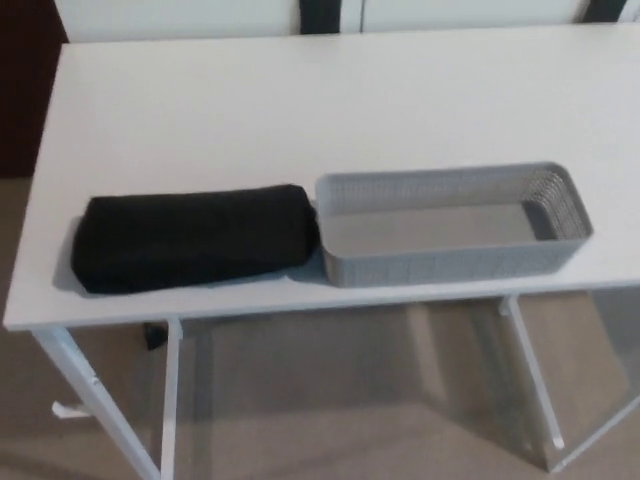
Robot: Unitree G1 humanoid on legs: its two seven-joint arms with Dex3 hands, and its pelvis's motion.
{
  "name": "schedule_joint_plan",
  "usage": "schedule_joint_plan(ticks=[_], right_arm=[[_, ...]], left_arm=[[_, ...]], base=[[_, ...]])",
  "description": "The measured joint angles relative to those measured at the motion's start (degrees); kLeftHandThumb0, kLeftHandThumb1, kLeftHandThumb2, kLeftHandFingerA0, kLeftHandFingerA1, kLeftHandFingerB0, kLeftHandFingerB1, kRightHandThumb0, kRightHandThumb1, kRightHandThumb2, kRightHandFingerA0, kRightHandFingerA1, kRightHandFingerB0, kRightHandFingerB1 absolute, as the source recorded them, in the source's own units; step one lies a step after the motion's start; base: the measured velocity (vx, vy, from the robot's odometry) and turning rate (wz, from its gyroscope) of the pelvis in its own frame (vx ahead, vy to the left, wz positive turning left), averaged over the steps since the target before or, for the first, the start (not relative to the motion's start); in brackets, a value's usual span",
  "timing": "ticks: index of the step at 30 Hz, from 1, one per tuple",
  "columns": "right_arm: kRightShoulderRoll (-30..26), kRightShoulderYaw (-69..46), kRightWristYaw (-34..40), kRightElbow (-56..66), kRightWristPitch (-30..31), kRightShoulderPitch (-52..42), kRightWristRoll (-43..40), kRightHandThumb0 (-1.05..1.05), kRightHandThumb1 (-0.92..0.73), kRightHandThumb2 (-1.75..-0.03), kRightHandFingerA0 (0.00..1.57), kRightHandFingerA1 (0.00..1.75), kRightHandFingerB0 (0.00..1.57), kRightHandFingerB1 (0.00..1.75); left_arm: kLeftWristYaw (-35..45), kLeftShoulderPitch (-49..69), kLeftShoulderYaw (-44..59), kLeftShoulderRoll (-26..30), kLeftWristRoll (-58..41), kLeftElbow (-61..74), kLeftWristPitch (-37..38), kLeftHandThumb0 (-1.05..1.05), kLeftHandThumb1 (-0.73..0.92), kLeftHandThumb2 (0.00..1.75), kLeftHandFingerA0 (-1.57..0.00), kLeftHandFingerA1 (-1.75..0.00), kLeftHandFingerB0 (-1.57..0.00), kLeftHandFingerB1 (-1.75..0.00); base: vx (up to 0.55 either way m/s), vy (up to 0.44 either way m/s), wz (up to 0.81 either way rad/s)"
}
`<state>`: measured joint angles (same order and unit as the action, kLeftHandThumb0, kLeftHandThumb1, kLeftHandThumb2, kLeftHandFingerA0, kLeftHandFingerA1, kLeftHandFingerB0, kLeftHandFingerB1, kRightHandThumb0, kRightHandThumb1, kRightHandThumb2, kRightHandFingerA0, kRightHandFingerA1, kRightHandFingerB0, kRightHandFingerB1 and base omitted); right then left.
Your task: The robot walk towards a table in front and pick up a black pencil case on the left hand side and put the pencil case into a small container on the right hand side
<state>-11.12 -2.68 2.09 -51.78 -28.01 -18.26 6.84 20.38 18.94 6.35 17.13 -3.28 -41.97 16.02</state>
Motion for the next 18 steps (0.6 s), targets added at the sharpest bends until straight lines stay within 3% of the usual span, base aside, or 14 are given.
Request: schedule_joint_plan(ticks=[7,18], right_arm=[[0.0,-0.04,0.01,-1.47,-0.01,0.46,0.0,-0.32,-0.67,-0.6,0.44,0.39,0.26,0.34],[-0.56,-0.15,0.01,-1.56,0.03,0.66,-0.1,-0.3,-0.68,-0.6,0.42,0.39,0.26,0.34]], left_arm=[[-0.21,-0.19,-0.55,0.48,0.19,0.01,-0.13,-0.33,0.59,0.58,-0.33,-0.34,-0.27,-0.31],[-0.37,-0.38,-1.22,0.34,0.41,0.82,-0.93,-0.37,0.57,0.57,-0.35,-0.34,-0.29,-0.31]], base=[[0.01,0.017,0.0],[0.04,-0.119,-0.03]])
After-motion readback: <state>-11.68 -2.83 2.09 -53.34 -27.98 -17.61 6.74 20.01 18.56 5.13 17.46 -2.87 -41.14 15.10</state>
